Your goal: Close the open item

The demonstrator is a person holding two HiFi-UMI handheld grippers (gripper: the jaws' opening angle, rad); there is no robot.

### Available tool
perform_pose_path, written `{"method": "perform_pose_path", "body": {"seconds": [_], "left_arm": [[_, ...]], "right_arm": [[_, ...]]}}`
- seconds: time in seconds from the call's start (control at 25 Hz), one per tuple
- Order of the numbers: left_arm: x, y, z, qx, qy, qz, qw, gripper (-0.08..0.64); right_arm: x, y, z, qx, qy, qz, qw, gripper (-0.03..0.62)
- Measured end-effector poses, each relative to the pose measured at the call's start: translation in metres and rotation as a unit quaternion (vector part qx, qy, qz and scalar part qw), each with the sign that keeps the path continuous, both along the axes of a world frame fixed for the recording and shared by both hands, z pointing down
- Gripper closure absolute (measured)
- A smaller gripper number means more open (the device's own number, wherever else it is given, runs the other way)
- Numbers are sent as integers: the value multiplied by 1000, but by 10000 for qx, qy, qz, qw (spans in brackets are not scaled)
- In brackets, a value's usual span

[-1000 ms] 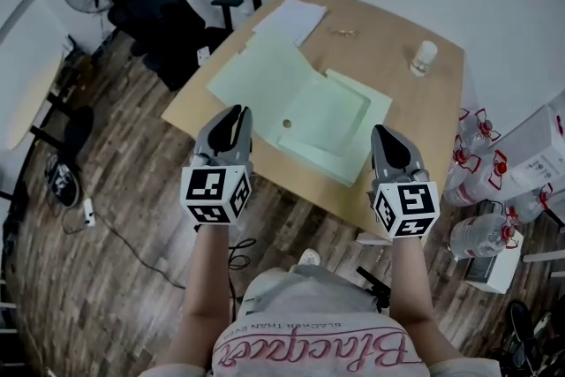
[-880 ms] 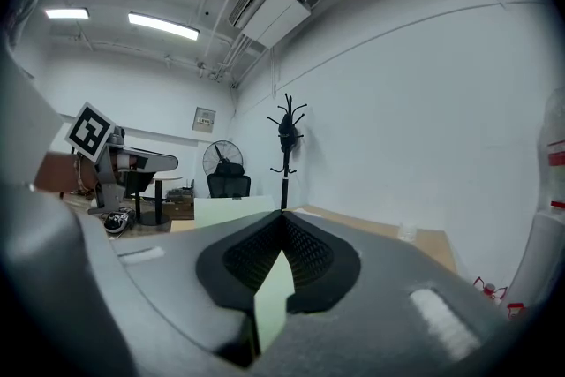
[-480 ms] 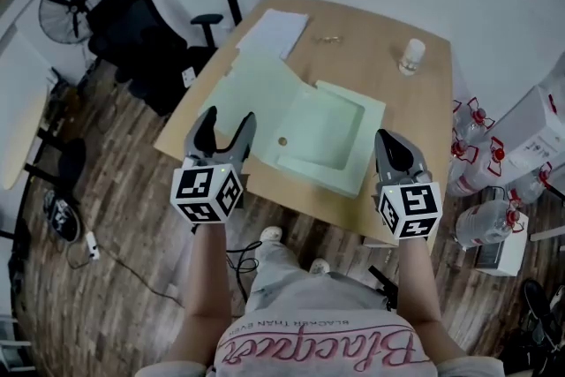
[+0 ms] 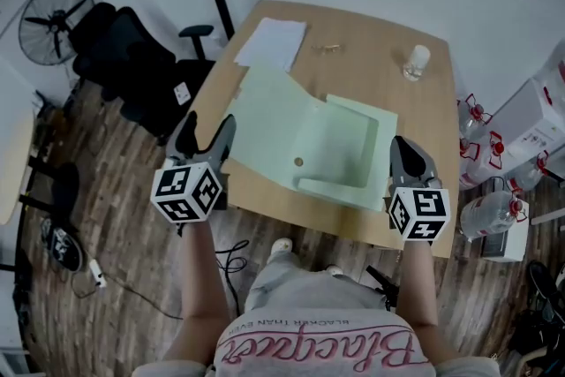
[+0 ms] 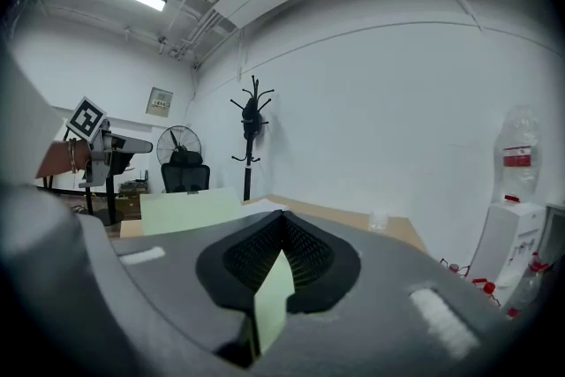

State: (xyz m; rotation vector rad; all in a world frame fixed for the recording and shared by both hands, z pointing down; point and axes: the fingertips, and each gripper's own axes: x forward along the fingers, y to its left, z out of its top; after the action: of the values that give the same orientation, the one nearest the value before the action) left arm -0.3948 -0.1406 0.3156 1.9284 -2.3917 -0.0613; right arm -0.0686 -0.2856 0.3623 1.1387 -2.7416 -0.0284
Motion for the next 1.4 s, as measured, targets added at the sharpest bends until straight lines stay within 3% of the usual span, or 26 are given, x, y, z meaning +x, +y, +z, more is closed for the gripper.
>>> {"method": "perform_pose_path", "body": {"seconds": [0.32, 0.56, 0.64, 0.8, 1.0, 1.2, 1.4], "left_arm": [[-48, -27, 23, -253, 186, 666, 9973, 215], [-68, -42, 54, -543, 493, 1244, 9895, 218], [-66, -46, 64, -649, 744, 1618, 9819, 218], [-52, -55, 87, -892, 1286, 2388, 9584, 224], [-44, -60, 107, -1116, 1541, 2832, 9400, 241], [-28, -66, 119, -1207, 2040, 3422, 9092, 253], [-18, -72, 112, -1008, 2348, 3692, 8935, 259]], "right_arm": [[-40, -2, 14, -107, 176, 416, 9989, 589], [-54, -2, 37, -360, 312, 808, 9956, 589], [-57, 0, 45, -447, 376, 910, 9941, 589], [-60, 6, 60, -607, 552, 1066, 9909, 589], [-53, 16, 78, -806, 752, 1287, 9855, 589], [-46, 20, 94, -981, 889, 1471, 9802, 589], [-31, 20, 112, -1213, 1001, 1647, 9737, 589]]}}
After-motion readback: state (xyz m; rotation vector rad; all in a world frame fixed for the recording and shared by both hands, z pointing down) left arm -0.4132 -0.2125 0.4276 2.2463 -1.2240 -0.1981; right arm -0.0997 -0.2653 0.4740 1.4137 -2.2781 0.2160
